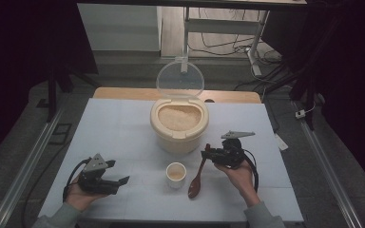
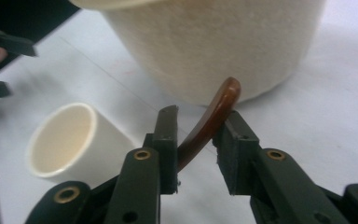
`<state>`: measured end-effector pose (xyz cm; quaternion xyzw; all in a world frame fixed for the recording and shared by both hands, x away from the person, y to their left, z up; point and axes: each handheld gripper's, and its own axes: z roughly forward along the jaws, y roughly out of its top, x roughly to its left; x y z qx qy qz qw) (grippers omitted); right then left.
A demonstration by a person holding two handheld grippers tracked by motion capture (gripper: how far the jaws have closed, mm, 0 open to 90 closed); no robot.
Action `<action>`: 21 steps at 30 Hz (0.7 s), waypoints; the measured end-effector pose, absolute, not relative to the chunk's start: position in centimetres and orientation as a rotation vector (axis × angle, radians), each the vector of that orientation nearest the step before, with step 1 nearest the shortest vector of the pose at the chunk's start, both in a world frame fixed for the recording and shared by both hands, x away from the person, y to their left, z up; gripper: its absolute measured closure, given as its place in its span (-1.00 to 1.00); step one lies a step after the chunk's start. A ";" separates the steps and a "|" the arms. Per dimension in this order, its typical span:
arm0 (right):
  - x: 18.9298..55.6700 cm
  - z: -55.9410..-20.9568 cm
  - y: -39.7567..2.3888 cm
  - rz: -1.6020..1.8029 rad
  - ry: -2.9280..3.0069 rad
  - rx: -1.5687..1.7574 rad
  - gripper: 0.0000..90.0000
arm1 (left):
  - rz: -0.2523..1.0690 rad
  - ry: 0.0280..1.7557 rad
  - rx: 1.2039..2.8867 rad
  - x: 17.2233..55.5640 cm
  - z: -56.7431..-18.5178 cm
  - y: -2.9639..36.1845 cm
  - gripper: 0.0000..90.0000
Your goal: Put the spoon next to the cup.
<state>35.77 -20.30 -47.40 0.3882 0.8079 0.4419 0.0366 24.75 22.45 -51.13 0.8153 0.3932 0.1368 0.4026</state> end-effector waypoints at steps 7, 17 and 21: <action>36.3 -49.0 -20.0 1.220 2.433 1.217 0.36 | 0.347 0.995 2.059 24.8 -51.1 22.4 -0.63; 36.6 -50.5 -19.1 1.029 2.388 1.253 0.15 | 0.348 0.979 2.064 24.8 -51.1 22.3 -0.63; 36.7 -50.8 -18.8 0.984 2.362 1.273 0.15 | 0.348 0.978 2.064 24.7 -51.1 22.3 -0.63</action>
